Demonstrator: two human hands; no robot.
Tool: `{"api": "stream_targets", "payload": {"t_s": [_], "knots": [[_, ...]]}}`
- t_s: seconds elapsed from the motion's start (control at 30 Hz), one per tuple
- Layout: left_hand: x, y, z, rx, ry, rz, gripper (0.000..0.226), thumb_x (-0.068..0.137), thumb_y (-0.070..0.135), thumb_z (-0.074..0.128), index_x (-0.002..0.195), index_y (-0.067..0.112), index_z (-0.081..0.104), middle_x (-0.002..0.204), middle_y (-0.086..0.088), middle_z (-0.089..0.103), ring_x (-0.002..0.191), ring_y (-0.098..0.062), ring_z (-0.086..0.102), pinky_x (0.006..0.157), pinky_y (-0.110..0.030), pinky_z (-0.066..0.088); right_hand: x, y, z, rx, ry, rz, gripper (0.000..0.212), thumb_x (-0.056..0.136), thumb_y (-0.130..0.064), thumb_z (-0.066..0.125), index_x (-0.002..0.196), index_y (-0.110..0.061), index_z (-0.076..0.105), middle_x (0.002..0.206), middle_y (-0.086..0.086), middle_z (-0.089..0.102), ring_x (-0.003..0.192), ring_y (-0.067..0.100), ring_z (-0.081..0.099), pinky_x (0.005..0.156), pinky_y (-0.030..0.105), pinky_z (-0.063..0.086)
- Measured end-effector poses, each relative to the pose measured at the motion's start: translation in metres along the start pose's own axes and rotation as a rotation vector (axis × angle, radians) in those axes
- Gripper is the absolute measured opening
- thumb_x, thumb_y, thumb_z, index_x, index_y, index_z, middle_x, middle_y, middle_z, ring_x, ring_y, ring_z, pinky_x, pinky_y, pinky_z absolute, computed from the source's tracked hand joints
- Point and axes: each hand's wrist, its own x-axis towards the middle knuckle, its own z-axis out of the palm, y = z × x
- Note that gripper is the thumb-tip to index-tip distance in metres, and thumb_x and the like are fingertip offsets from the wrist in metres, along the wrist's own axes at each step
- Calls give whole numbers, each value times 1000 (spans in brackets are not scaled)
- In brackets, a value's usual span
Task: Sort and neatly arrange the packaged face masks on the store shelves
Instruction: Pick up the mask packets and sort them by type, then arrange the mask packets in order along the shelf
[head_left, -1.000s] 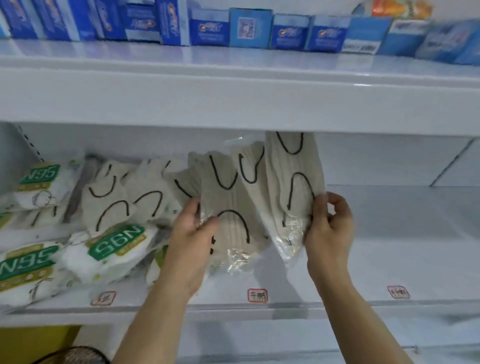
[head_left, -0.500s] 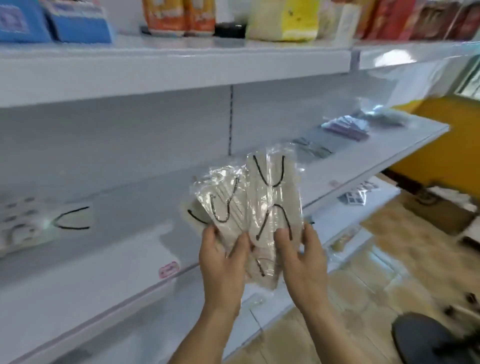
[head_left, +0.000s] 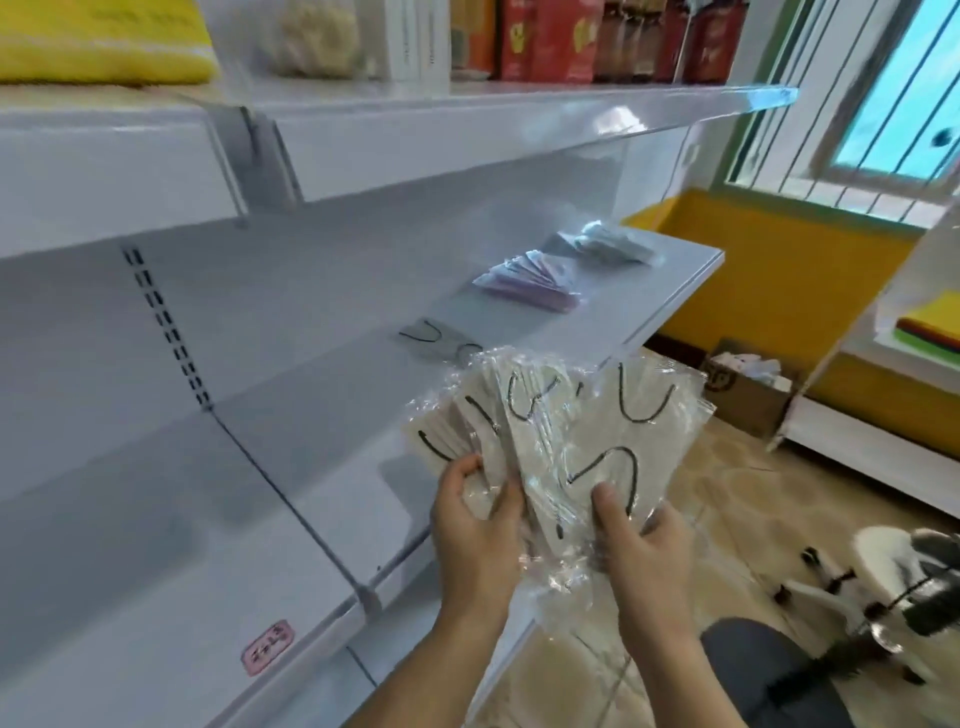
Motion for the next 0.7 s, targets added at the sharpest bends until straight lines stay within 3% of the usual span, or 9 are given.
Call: {"api": "stream_targets", "payload": {"t_s": [0.07,0.17,0.27,0.33,0.43,0.5,0.57,0.7], "knots": [[44,-2,25,-23,50,-37,18,94,28,72,111,29,65,105,12,71,98,0,65,78,-12,49,45,-1,16,-13,-39,7,43,94,-27,73,66,-14,43,47,-13,40,46,6,38,53,37,35],[107,-4,49,-34,72,-91,21,97,19,55,115,23,66,101,1,74,97,-19,69,85,-40,57,107,-5,48,-76,-68,-17,41,94,-28,73,71,-13,43,58,-2,44,52,13,42,55,41,38],[163,-3,51,139,144,-14,27,97,3,56,117,19,63,104,6,71,101,-18,67,88,-29,52,162,1,94,-148,-163,-47,26,92,-33,73,87,-15,56,75,7,63,65,26,60,62,49,56],[195,3,39,236,183,10,30,95,11,65,123,20,60,116,6,67,111,-17,63,97,-31,49,190,2,128,-185,-220,-59,19,88,-37,70,95,-24,58,86,3,69,77,27,68,71,54,60],[237,14,18,386,130,-63,53,98,39,61,146,23,44,139,-8,60,125,-30,58,106,-41,46,228,-5,177,-286,-355,-79,26,90,-35,67,109,-20,56,100,5,69,92,32,69,81,55,59],[253,16,-2,598,74,-155,64,100,50,51,155,24,30,141,-20,56,127,-40,56,103,-41,45,245,-10,196,-433,-457,-79,52,97,-37,65,140,-13,46,122,14,67,113,39,65,95,52,55],[252,13,-28,841,79,-212,61,100,50,52,153,26,34,136,-26,51,125,-44,54,102,-44,46,255,-9,193,-564,-500,-98,69,101,-42,58,156,-8,32,143,19,58,131,40,55,107,48,47],[219,0,-73,1163,159,-196,49,97,43,54,142,23,51,141,-14,44,131,-37,43,103,-48,42,248,7,159,-704,-498,-302,53,102,-35,57,148,-12,48,148,15,52,137,33,47,113,43,37]]}}
